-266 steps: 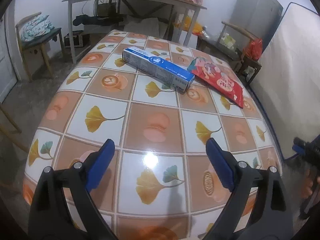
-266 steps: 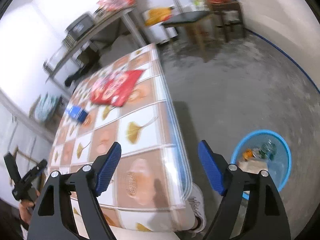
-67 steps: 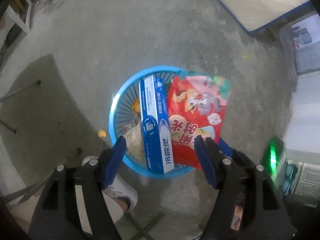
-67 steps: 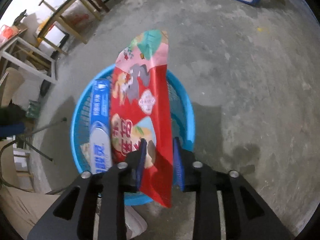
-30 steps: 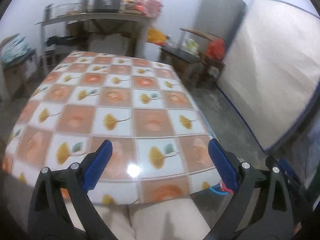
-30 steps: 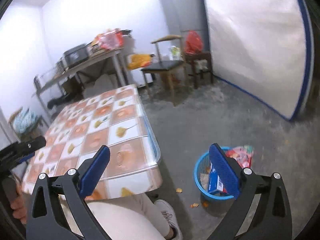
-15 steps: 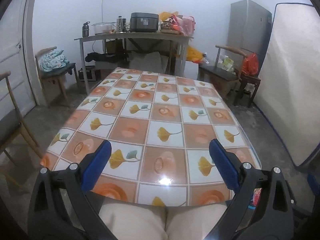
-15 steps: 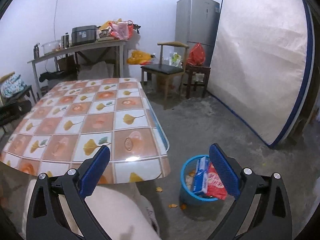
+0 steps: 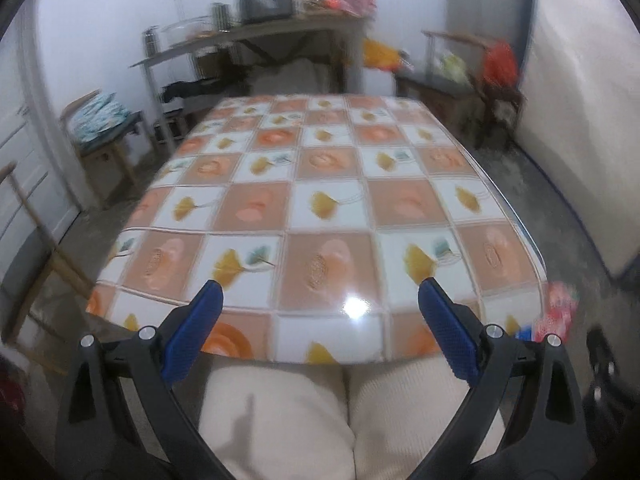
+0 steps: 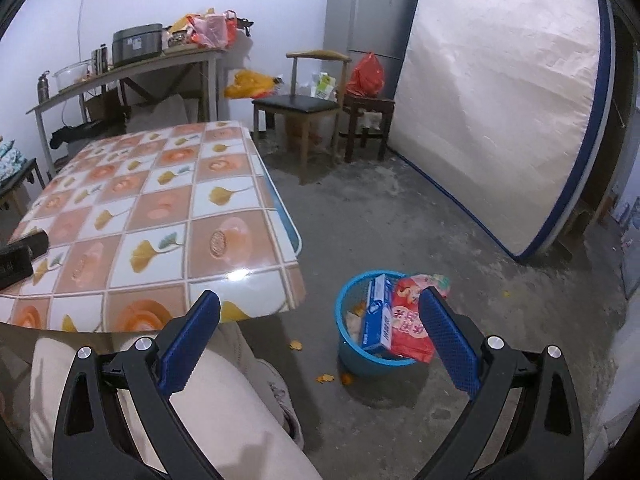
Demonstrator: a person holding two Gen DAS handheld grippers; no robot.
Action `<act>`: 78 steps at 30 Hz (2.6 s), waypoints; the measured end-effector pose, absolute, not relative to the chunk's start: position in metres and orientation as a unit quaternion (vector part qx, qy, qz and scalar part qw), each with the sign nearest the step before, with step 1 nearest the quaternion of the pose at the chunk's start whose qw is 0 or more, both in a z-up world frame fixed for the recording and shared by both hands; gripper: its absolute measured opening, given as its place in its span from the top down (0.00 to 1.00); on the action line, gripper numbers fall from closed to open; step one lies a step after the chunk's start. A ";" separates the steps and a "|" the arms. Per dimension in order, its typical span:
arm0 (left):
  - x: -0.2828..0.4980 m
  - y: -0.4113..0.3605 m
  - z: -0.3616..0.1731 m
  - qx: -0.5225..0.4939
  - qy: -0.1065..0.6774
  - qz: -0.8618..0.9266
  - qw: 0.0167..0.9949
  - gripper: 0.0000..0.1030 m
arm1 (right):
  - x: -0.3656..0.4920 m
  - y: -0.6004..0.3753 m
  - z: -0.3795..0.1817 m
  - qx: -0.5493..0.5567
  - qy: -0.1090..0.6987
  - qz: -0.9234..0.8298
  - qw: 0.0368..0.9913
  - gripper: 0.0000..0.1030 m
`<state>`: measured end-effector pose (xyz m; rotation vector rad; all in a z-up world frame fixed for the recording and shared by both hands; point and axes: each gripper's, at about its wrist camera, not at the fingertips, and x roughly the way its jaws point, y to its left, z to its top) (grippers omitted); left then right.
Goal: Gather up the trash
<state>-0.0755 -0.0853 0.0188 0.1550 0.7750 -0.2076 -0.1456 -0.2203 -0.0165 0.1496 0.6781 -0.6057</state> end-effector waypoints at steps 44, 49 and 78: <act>-0.078 -0.095 0.006 0.075 0.408 -0.128 0.901 0.09 | -0.139 -0.225 -0.004 0.047 0.305 -0.245 0.919 0.06; -0.079 -0.098 0.003 0.082 0.415 -0.130 0.897 0.09 | -0.139 -0.225 -0.004 0.049 0.306 -0.243 0.919 0.06; -0.077 -0.097 0.002 0.083 0.416 -0.132 0.896 0.09 | -0.140 -0.224 -0.002 0.050 0.304 -0.243 0.920 0.06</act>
